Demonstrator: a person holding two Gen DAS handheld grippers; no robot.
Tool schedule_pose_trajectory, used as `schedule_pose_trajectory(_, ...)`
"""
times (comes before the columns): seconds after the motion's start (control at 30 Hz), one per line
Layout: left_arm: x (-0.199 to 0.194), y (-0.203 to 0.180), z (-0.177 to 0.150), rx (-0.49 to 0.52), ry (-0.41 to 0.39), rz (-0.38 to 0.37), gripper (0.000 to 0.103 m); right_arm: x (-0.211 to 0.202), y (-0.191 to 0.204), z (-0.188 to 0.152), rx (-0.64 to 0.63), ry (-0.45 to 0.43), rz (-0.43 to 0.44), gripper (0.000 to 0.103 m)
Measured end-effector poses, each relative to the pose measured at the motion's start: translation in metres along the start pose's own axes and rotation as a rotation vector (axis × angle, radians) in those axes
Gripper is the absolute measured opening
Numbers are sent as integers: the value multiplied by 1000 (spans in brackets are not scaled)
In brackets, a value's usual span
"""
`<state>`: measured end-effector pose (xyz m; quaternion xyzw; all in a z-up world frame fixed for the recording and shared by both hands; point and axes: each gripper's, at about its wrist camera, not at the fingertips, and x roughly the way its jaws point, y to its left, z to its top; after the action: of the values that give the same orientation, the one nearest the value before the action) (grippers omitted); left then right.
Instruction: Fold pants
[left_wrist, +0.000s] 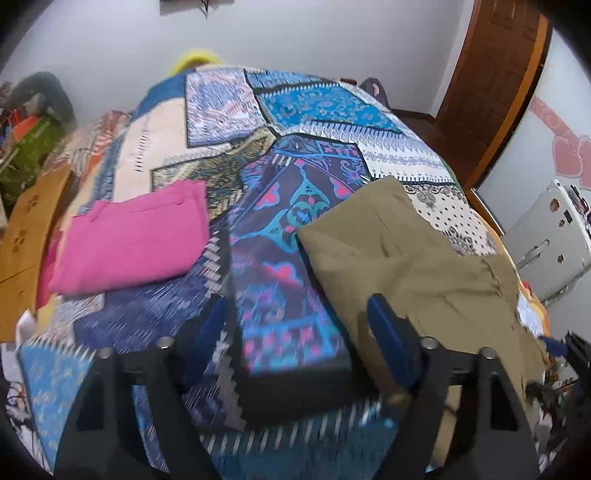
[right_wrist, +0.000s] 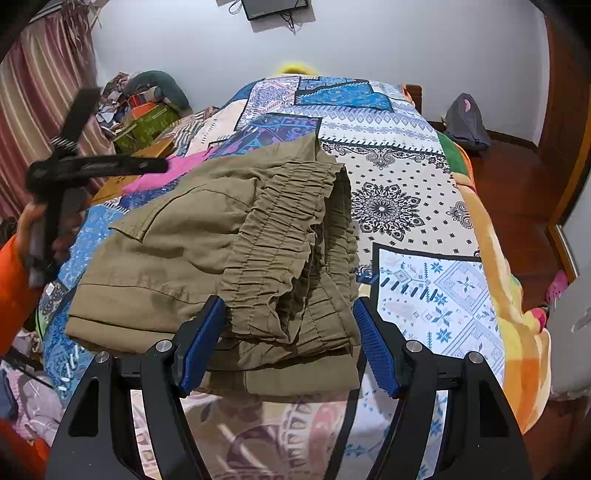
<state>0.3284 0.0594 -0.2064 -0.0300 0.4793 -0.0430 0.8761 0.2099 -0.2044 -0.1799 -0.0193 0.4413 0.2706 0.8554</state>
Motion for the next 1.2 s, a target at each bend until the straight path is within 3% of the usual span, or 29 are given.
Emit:
schedule_pose_trajectory(0.13, 40, 3, 20, -15, 72, -73, 71, 3, -4, 4, -18, 6, 0, 67)
schedule_pose_trajectory(0.3, 68, -4, 19, -10, 143, -140, 69, 9, -11, 9, -28, 12, 1, 67)
schedule_pose_trajectory(0.37, 74, -6, 16, -5, 157, -156, 58, 12, -14, 11, -35, 15, 1, 67)
schedule_pose_trajectory(0.43, 78, -9, 14, 8, 170, -181, 32, 16, -17, 14, -45, 16, -4, 67)
schedule_pose_trajectory(0.47, 79, -11, 15, 14, 165, -173, 29, 18, -18, 16, -52, 18, -7, 67)
schedule_pose_trajectory(0.53, 78, -14, 17, 34, 140, -130, 13, 22, -21, 21, -61, 17, -37, 67)
schedule_pose_trajectory(0.6, 77, -12, 17, 33, 133, -108, 10, 27, -25, 26, -71, 22, -48, 67)
schedule_pose_trajectory(0.87, 41, 14, -4, -30, 86, -53, 5, 53, -38, 54, -137, 51, -89, 67)
schedule_pose_trajectory(1.2, -29, 19, -67, -128, 0, 27, 4, 81, -38, 92, -148, 47, -112, 67)
